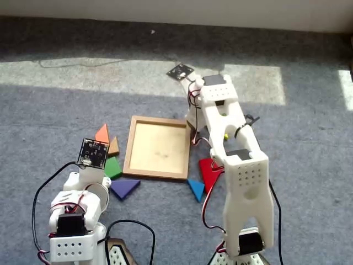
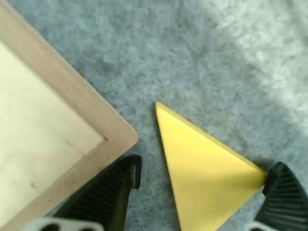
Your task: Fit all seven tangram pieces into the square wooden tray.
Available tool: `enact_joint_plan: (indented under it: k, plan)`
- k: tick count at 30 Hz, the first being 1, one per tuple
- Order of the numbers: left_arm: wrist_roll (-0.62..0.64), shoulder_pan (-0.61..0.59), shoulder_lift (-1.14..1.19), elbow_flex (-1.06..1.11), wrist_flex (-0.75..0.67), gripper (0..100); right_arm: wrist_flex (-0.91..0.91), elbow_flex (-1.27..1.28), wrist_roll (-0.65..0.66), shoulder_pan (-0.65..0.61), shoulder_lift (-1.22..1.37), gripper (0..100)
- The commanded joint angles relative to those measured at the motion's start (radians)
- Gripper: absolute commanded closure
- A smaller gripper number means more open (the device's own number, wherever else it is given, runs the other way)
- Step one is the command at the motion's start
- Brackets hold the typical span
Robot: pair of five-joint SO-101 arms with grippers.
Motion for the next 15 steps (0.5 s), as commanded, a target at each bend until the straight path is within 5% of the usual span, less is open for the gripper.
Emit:
enact_joint_plan:
  k: [1, 7, 15]
  plan:
    - [0.002, -0.016, -0.033, -0.004, -0.020, 92, -0.068, -0.021, -0.014, 0.048, 0.018, 71.6]
    - [0.002, -0.016, -0.033, -0.004, -0.018, 92, -0.064, -0.024, -0.012, 0.050, 0.012, 78.8]
    - [0.002, -0.016, -0.033, -0.002, -0.023, 92, 0.174, -0.133, -0.009, 0.053, -0.036, 82.0]
